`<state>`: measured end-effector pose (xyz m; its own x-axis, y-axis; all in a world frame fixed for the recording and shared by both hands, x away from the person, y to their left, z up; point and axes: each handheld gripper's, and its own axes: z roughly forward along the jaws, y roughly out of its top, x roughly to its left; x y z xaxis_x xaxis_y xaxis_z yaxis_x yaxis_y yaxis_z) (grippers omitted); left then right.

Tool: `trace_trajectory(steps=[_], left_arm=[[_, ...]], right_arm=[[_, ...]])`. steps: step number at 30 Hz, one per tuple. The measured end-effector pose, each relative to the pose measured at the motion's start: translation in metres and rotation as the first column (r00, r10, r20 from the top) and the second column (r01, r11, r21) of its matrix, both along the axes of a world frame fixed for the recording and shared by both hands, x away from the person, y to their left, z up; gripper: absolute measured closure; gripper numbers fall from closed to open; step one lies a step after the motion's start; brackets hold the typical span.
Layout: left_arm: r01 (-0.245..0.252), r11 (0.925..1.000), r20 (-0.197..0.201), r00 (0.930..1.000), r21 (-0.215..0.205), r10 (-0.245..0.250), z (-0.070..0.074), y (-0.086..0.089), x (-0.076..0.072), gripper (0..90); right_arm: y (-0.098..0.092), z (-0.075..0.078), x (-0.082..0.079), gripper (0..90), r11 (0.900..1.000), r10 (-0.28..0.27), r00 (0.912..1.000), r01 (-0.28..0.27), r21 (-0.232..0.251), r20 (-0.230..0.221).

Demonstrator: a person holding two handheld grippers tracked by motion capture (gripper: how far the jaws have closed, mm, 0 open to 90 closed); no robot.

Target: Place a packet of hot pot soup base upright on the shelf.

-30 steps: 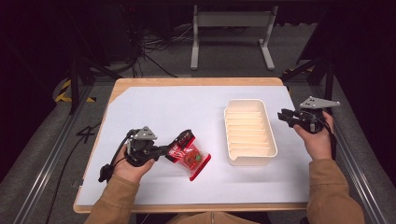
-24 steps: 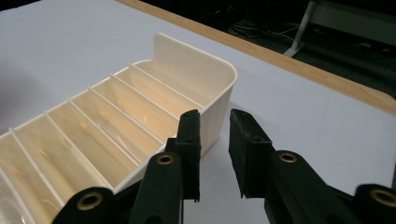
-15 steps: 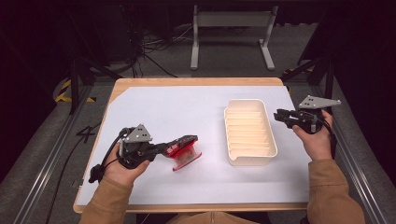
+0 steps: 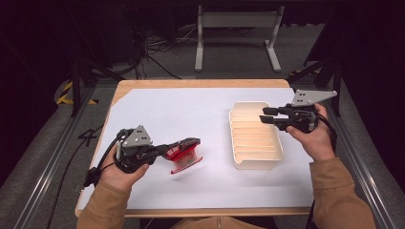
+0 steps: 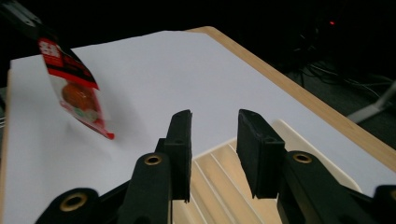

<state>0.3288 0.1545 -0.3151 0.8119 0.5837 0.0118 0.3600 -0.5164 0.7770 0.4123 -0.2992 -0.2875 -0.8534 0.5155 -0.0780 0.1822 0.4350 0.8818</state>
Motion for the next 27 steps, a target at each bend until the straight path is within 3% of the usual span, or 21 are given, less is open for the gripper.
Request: trace_trajectory(steps=[5,9,12,13,14,20,27], left_arm=[[0.010,0.9999,0.008,0.9999,0.005,-0.010,0.003,-0.001,-0.003,90.0],[0.018,0.9998,0.010,0.9998,0.008,-0.018,0.004,-0.002,-0.005,90.0],[0.024,0.9997,0.011,0.9997,0.004,-0.024,0.006,-0.002,-0.006,90.0],[0.028,0.9996,0.011,0.9995,0.000,-0.028,0.007,-0.004,-0.007,90.0],[0.028,0.9996,0.011,0.9995,0.000,-0.028,0.007,-0.004,-0.007,90.0],[0.045,0.9990,0.014,0.9989,-0.005,-0.044,0.009,-0.008,-0.010,90.0],[0.063,0.9980,0.016,0.9979,-0.007,-0.062,0.011,-0.015,-0.012,90.0]], right_arm=[[0.025,0.016,-0.006,63.6,0.996,0.091,0.9957,-0.090,-0.019,0.019],[0.056,0.026,-0.012,62.9,0.981,0.190,0.9814,-0.188,-0.047,0.031],[0.069,0.028,-0.013,62.3,0.974,0.221,0.9750,-0.219,-0.058,0.026],[0.087,0.030,-0.015,61.2,0.963,0.261,0.9651,-0.259,-0.078,0.016],[0.087,0.030,-0.015,61.2,0.963,0.261,0.9651,-0.259,-0.078,0.016],[0.121,0.029,-0.019,58.8,0.932,0.353,0.9357,-0.352,-0.087,-0.005],[0.146,0.021,-0.023,54.4,0.907,0.407,0.9129,-0.408,-0.109,-0.030]])
